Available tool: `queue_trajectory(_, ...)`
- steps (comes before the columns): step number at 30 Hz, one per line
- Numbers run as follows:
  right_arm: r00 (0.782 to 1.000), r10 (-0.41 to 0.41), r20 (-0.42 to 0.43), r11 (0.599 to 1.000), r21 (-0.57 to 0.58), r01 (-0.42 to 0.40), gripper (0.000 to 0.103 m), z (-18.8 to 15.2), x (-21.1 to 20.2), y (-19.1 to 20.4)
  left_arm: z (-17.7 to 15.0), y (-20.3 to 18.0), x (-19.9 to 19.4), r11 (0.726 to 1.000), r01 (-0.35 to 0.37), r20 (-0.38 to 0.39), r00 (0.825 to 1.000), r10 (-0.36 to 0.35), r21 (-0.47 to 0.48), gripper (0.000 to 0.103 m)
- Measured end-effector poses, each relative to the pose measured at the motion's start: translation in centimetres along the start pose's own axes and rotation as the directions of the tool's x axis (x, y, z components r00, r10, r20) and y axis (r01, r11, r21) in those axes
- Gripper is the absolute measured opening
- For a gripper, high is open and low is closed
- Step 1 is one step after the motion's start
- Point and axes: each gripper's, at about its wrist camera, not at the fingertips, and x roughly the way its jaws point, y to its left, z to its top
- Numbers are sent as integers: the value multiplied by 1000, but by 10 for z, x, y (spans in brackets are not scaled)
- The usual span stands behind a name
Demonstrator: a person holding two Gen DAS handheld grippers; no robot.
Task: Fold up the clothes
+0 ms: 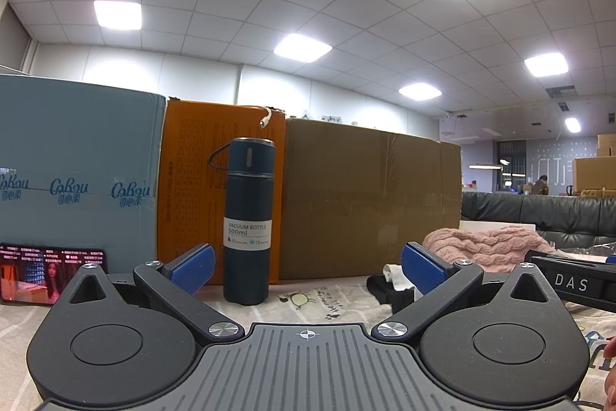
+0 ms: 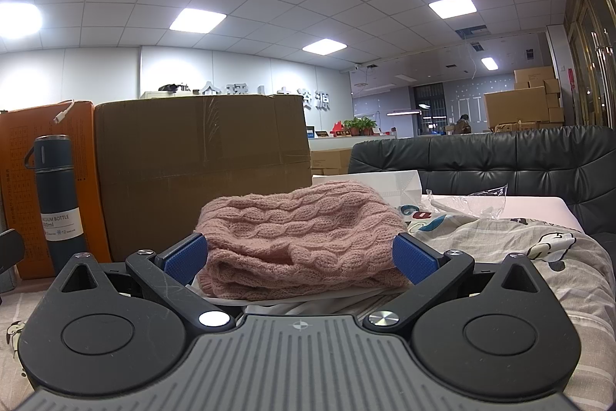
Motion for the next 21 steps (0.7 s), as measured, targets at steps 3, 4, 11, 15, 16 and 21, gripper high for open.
queue_trajectory(3, 1000, 0, -1, 1000, 0, 0, 103, 0, 0, 0, 0, 0, 0, 1000, 0, 0, 1000, 0, 0, 103)
queue_trajectory(4, 1000, 0, -1, 1000, 0, 0, 103, 0, 0, 0, 0, 0, 0, 1000, 0, 0, 1000, 0, 0, 103)
queue_trajectory(11, 1000, 0, -1, 1000, 0, 0, 103, 0, 0, 0, 0, 1, 1, 1000, 1, -2, 1000, -1, -1, 103)
queue_trajectory(15, 1000, 0, -1, 1000, 0, 0, 103, 0, 0, 0, 0, 1, 2, 1000, 1, -2, 1000, -1, -1, 103)
queue_trajectory(16, 1000, 0, -1, 1000, 0, 0, 103, 0, 0, 0, -1, 1, 2, 1000, 1, -2, 1000, -1, -1, 103)
queue_trajectory(21, 1000, 0, -1, 1000, -1, 0, 103, 0, 0, 0, -1, 1, 2, 1000, 1, -3, 1000, -1, -2, 103)
